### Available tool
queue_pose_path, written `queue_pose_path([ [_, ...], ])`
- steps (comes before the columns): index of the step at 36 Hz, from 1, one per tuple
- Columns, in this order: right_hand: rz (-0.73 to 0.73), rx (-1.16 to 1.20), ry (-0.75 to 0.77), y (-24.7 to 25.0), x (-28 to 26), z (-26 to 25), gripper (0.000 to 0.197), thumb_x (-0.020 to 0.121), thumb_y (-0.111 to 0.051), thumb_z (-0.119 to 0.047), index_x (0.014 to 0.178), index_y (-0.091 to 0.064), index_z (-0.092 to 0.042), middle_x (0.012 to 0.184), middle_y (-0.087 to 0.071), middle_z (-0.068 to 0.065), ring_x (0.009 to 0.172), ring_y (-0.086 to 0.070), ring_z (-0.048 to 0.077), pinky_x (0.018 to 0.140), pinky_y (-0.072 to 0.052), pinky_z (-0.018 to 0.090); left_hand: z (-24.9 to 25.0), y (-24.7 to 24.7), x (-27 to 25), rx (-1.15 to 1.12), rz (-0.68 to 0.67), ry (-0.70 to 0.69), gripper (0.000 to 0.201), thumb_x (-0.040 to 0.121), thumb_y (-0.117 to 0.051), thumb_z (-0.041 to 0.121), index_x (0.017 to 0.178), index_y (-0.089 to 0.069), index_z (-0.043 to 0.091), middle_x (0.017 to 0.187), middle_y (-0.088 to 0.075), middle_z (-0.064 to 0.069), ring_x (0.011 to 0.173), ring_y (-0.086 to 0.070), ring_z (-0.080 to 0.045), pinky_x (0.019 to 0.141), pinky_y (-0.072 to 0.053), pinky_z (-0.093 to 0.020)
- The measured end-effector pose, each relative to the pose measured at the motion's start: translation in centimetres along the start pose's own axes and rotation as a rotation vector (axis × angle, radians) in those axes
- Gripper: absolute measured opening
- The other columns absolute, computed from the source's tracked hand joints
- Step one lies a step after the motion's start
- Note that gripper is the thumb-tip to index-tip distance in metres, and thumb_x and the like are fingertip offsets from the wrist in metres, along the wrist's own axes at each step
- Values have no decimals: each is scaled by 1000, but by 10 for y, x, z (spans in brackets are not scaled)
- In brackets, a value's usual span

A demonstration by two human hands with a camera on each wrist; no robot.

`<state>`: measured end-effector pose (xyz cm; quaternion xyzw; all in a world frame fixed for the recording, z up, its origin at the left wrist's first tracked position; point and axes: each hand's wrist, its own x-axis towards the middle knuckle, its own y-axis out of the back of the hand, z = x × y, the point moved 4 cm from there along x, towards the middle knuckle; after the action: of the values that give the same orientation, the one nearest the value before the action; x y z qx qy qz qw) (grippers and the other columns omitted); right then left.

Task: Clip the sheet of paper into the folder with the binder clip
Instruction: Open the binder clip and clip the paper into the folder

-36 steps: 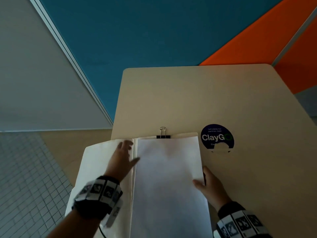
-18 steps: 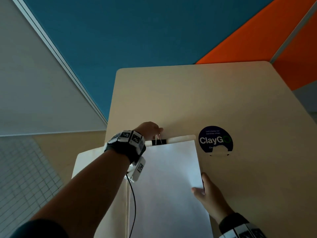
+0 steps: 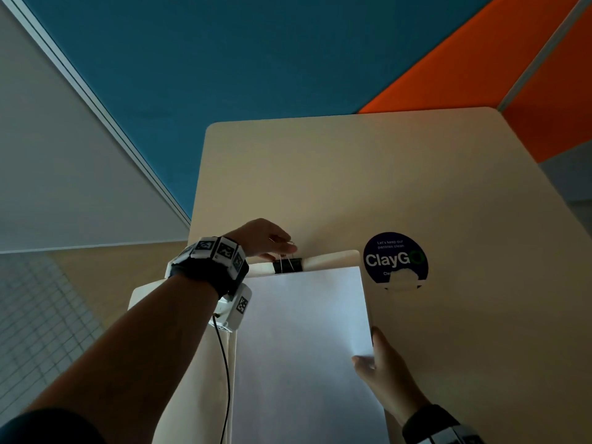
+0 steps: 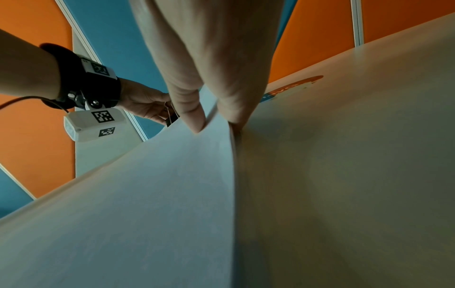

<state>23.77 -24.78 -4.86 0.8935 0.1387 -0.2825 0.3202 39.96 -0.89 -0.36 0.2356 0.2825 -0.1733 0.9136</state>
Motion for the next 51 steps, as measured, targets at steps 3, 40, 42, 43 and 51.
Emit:
queue_pose_path([
  [3, 11, 3, 12, -1, 1, 3, 63, 88, -56, -13, 140, -23, -1, 131, -53, 16, 99, -55, 13, 82, -34, 16, 1, 0, 1, 14, 18, -49, 32, 77, -69, 17, 104, -66, -1, 76, -67, -3, 71, -64, -11, 75, -55, -22],
  [40, 67, 144, 95, 4, 12, -5, 45, 82, -57, -1, 126, -49, -9, 118, -61, 8, 101, -59, 21, 90, -46, 32, -28, 2, 26, -1, 141, -124, 23, 81, -64, 26, 61, -69, 17, 59, -65, -9, 47, -52, -8, 63, -46, -27],
  [42, 74, 150, 128, 8, 13, -11, 38, 82, -56, 0, 118, -53, -11, 112, -63, 10, 101, -60, 24, 90, -47, 35, -29, 2, 27, -36, 135, -121, 23, 81, -64, 25, 67, -71, 8, 53, -64, 2, 51, -53, -11, 64, -47, -27],
  [43, 71, 152, 136, 10, 13, -14, 37, 82, -55, 1, 116, -54, -12, 110, -64, 10, 103, -60, 24, 92, -48, 37, -29, 2, 27, -49, 132, -121, 24, 81, -64, 25, 71, -71, 3, 52, -63, 3, 56, -53, -15, 65, -47, -28],
  [51, 44, 156, 162, 15, 13, -22, 34, 83, -54, 0, 111, -55, -20, 108, -66, 6, 101, -61, 20, 94, -48, 40, -30, 3, 30, -36, 127, -133, 21, 80, -65, 25, 62, -69, 15, 42, -62, 11, 42, -50, -3, 57, -45, -22],
])
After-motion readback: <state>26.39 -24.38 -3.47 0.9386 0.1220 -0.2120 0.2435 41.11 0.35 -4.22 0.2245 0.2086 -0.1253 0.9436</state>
